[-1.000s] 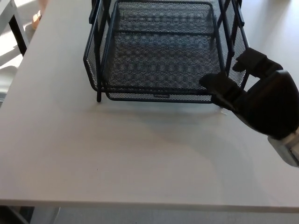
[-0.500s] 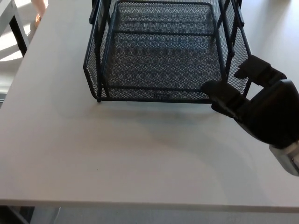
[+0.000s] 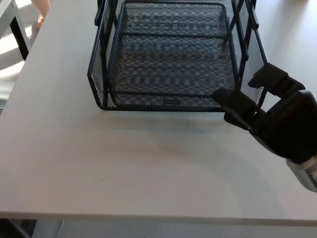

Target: The robot uses its right hand to grab the drawer kept on the middle of the desk and pull it out towards the robot

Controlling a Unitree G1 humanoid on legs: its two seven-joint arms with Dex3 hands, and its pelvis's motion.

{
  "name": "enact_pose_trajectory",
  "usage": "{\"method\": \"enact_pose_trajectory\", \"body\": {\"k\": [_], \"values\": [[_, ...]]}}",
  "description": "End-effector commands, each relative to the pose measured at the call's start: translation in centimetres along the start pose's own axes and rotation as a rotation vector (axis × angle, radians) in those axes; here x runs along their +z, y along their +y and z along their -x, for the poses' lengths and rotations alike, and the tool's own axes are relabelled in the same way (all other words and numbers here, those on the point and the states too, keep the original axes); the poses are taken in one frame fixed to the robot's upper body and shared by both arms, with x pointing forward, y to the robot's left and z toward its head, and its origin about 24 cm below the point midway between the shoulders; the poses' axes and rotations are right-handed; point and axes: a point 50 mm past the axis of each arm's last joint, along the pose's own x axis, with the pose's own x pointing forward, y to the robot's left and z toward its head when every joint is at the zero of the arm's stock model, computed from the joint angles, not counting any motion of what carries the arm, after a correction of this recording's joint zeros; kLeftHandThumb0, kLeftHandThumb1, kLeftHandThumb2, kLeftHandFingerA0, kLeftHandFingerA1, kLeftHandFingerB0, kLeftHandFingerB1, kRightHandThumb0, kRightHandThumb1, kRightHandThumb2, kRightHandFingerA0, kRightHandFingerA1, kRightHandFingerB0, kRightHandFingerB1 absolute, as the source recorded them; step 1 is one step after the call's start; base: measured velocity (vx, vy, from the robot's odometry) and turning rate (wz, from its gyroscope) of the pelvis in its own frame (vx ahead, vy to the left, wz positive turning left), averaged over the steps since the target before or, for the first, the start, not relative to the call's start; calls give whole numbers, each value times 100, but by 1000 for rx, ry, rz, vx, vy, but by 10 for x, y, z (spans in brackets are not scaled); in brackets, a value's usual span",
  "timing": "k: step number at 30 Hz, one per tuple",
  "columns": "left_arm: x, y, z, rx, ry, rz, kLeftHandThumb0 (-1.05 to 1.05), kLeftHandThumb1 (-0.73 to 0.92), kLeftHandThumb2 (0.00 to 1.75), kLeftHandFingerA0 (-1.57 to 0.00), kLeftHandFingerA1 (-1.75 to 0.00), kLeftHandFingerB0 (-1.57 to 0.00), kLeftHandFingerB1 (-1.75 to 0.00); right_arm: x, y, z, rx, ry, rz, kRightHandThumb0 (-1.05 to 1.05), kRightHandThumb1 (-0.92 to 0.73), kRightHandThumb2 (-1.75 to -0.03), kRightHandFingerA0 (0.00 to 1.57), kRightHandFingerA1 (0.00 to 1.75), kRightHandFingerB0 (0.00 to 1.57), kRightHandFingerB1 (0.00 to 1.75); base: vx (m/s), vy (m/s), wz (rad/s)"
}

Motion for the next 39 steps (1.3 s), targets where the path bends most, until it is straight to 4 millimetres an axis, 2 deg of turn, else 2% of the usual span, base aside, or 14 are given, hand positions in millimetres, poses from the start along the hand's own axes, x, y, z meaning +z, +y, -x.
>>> {"method": "enact_pose_trajectory", "body": {"k": [1,7,8,9,10,11,12,13,14,15,19,20,33,39], "values": [[-4,0,0,-11,18,3,-33,69,60,-60,-86,-59,-60,-1,2,7,77,18,-19,-63,-68,-61,77,77,56,42,0,0,0],[-2,1,0,-7,11,-11,-31,67,58,-62,-86,-62,-62,-3,1,6,136,23,15,-71,-67,-60,56,63,35,37,0,0,0],[-2,1,1,-11,14,-18,-32,67,59,-61,-86,-60,-62,-3,1,6,141,27,21,-84,-55,-91,44,64,24,47,0,0,0],[-1,2,1,-17,18,-25,-33,67,59,-61,-86,-61,-61,-3,2,5,148,38,27,-77,-61,-59,41,55,26,36,0,0,0],[-2,1,1,-10,15,-11,-30,69,59,-62,-85,-63,-61,-2,2,5,169,55,33,-89,-54,-91,18,55,4,36,0,0,0],[-2,1,1,-2,9,0,-31,69,59,-61,-87,-62,-63,-2,2,4,200,76,46,-41,-23,-91,0,51,0,52,0,0,0],[-2,1,1,-5,10,-2,-31,69,59,-61,-87,-62,-63,-1,2,5,217,86,54,-88,-65,-60,7,47,2,30,0,0,0],[-2,0,1,-6,10,-2,-31,69,59,-61,-87,-62,-63,-1,2,5,226,89,57,-88,-65,-60,7,47,2,30,0,0,0],[-1,0,3,-2,2,-1,-31,70,60,-60,-88,-62,-65,0,2,5,241,96,70,-86,-51,-96,0,48,0,26,0,0,0],[-1,0,2,-3,6,-3,-31,68,59,-60,-89,-62,-66,0,2,5,252,99,71,-87,-50,-97,2,27,2,20,0,0,0],[-1,0,2,-7,10,-8,-31,68,60,-62,-85,-62,-61,0,2,4,294,111,91,-98,-50,-84,0,8,0,10,0,0,0],[-2,0,1,-7,11,-5,-31,67,59,-62,-86,-63,-62,0,1,4,302,114,104,-105,-59,-101,0,8,0,8,0,0,0],[-4,-5,-1,-16,24,3,-31,66,59,-61,-85,-61,-60,-3,-21,11,339,133,141,-105,-60,-103,0,16,0,13,0,0,0],[-3,-3,2,-25,23,-4,-34,67,60,-60,-87,-59,-61,-14,-63,21,328,146,163,-105,-62,-103,0,15,0,14,0,0,0]]}}
